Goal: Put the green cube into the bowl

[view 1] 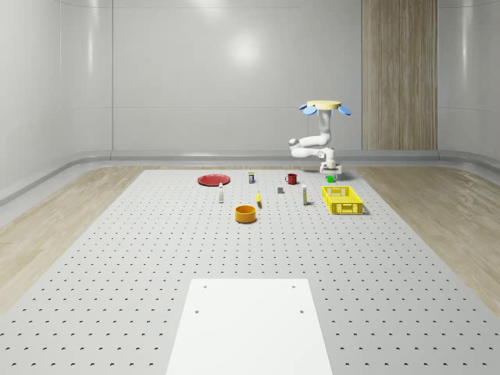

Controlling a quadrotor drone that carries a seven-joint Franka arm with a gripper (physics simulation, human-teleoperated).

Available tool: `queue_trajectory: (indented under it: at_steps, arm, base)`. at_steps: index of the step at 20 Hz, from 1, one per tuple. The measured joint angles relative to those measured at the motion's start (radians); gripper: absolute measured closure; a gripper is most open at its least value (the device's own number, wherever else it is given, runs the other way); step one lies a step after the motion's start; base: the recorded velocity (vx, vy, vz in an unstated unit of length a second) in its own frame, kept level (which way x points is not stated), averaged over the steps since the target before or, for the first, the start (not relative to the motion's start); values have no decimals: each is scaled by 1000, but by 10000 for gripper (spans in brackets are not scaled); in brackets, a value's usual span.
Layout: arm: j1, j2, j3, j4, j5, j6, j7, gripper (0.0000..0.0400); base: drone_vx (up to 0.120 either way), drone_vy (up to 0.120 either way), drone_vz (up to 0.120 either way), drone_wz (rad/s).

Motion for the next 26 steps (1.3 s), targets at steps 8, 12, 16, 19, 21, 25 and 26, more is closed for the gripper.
queue_trajectory:
  at_steps: [8,12,16,19,21,25,26]
  arm:
    - [-3,-20,-8,6,-3,24,0,110]
    - [-6,-28,-7,7,0,32,2,132]
    - [-9,-35,-5,7,3,38,4,133]
    - [-11,-38,17,1,25,32,9,139]
    - [-12,-39,42,-5,49,24,13,144]
    - [-16,-42,88,-14,97,13,23,148]
    - [-17,-44,97,-16,106,12,26,148]
  base:
    - [0,0,0,0]
    - [0,0,0,0]
    - [0,0,0,0]
    - [0,0,0,0]
    - [0,0,60,0]
    - [10,-40,120,0]
    - [120,-120,120,0]
